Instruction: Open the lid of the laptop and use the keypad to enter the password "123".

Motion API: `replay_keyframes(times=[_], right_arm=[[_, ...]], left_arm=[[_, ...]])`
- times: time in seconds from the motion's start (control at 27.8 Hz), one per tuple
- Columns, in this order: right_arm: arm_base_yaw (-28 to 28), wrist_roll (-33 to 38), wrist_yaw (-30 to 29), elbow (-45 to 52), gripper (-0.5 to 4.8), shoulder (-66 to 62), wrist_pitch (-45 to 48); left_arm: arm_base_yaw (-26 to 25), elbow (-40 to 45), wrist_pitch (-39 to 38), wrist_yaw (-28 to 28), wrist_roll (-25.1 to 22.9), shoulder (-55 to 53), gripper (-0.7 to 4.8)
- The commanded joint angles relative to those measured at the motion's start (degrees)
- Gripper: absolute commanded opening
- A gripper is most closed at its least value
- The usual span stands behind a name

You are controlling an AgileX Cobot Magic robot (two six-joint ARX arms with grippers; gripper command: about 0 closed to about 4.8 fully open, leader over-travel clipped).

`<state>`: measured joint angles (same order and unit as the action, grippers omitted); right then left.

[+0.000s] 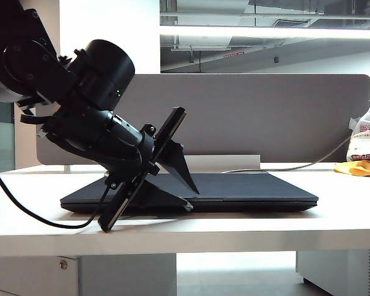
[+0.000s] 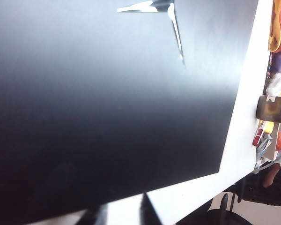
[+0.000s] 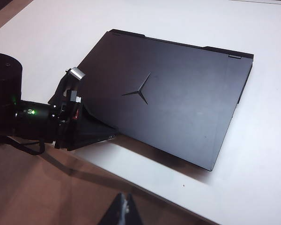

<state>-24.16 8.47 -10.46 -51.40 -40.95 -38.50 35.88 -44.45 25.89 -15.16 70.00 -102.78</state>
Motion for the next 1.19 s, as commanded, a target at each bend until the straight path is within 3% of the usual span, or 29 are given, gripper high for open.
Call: replay_keyframes(times=[0.04, 0.65, 0.94, 1.19], right_arm=[[-0.04, -0.20, 0.07, -0.39, -0.05, 0.11, 0.57], [-0.04, -0.20, 0.07, -0.39, -0.06, 0.11, 0.57], [-0.04, -0.20, 0.04, -0.39, -0.05, 0.11, 0.52], [-0.04, -0.22, 0.07, -0.39, -0.06, 0.13, -0.94]], left_arm=[[-0.44, -0.42, 2.32, 2.36, -0.07, 0.15, 0.99], [-0.52, -0.44, 5.20, 3.37, -1.33, 0.17, 0.99], [-0.52, -1.77, 7.32, 1.99, -5.18, 0.22, 0.98], [-0.44, -6.40, 3.56, 0.76, -9.92, 0.22, 0.88]])
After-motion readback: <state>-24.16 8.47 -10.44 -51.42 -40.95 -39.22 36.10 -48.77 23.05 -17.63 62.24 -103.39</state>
